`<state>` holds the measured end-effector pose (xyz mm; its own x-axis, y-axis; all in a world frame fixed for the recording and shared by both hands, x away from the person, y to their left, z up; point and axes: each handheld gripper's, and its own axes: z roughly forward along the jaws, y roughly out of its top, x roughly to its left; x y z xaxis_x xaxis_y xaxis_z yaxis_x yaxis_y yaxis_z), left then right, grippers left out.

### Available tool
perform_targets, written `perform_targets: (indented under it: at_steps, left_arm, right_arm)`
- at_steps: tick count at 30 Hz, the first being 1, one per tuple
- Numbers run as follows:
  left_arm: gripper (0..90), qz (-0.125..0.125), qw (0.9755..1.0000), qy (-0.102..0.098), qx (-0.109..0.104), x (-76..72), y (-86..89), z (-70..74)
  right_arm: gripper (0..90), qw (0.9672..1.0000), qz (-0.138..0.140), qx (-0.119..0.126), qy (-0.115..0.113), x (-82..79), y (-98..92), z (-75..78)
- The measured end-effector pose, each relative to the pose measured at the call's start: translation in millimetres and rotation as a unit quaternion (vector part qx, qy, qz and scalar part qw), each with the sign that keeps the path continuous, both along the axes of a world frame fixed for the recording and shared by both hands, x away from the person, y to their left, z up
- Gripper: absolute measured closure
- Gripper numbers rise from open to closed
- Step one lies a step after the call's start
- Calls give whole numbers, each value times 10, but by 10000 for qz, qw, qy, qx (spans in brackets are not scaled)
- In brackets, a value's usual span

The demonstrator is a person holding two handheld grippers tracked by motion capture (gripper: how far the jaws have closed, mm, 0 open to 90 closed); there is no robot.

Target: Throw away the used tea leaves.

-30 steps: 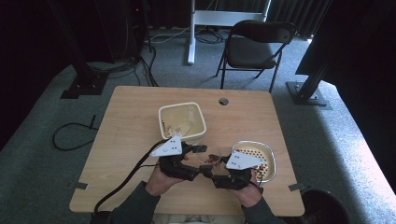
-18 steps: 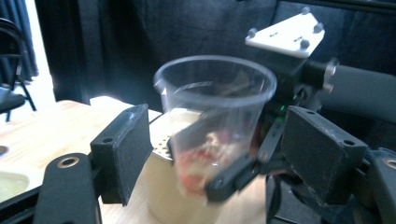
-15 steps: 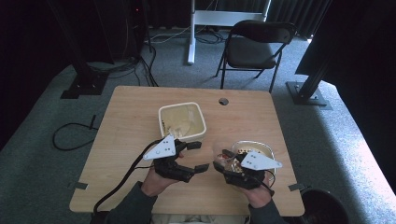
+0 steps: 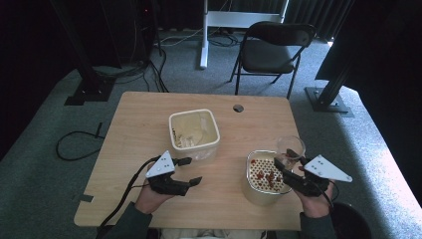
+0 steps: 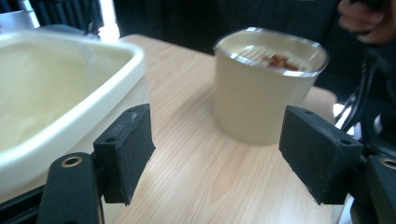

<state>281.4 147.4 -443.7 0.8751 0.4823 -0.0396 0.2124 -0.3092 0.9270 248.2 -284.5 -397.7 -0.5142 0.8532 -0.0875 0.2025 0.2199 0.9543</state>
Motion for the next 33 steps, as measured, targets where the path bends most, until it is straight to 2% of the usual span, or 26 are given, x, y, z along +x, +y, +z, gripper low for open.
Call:
perform_targets:
  at_steps: [1, 4, 5, 7, 10, 13, 15, 16, 20, 24, 30, 33]
  left_arm:
    - [267, 37, 10000, 4, 54, -16, 44, -26]
    - [280, 44, 9999, 18, 164, -52, 134, -96]
    - [281, 53, 9998, 40, 178, -61, 161, -120]
    - [291, 48, 9998, 69, 194, -69, 210, -163]
    - [307, 157, 9995, 76, 266, -72, 281, -247]
    - [310, 263, 9992, 165, 262, -48, 337, -331]
    - [310, 290, 9990, 173, 280, -39, 351, -351]
    - [310, 405, 9986, 232, 264, -8, 391, -414]
    - [311, 608, 9975, 269, 243, 35, 447, -500]
    - [313, 773, 9962, 288, 277, 64, 495, -569]
    - [314, 859, 9952, 352, 293, 92, 532, -617]
    - [314, 872, 9951, 359, 302, 95, 534, -628]
  right_arm:
    - [451, 9997, -215, -51, -45, 13, -114, -31]
    - [452, 9993, -363, -88, -55, 24, -191, -54]
    - [453, 9981, -576, -214, -92, 38, -276, -95]
    - [454, 9977, -630, -222, -103, 44, -300, -110]
    - [456, 9966, -784, -230, -135, 63, -389, -171]
    - [458, 9949, -976, -222, -152, 116, -496, -263]
    - [458, 9949, -976, -222, -152, 116, -496, -263]
    - [460, 9946, -1003, -235, -150, 125, -513, -278]
    - [463, 9920, -1176, -441, -127, 200, -583, -350]
    - [463, 9904, -1225, -615, -171, 228, -600, -376]
    - [463, 9894, -1188, -743, -387, 239, -608, -420]
    - [463, 9894, -1156, -788, -402, 245, -606, -431]
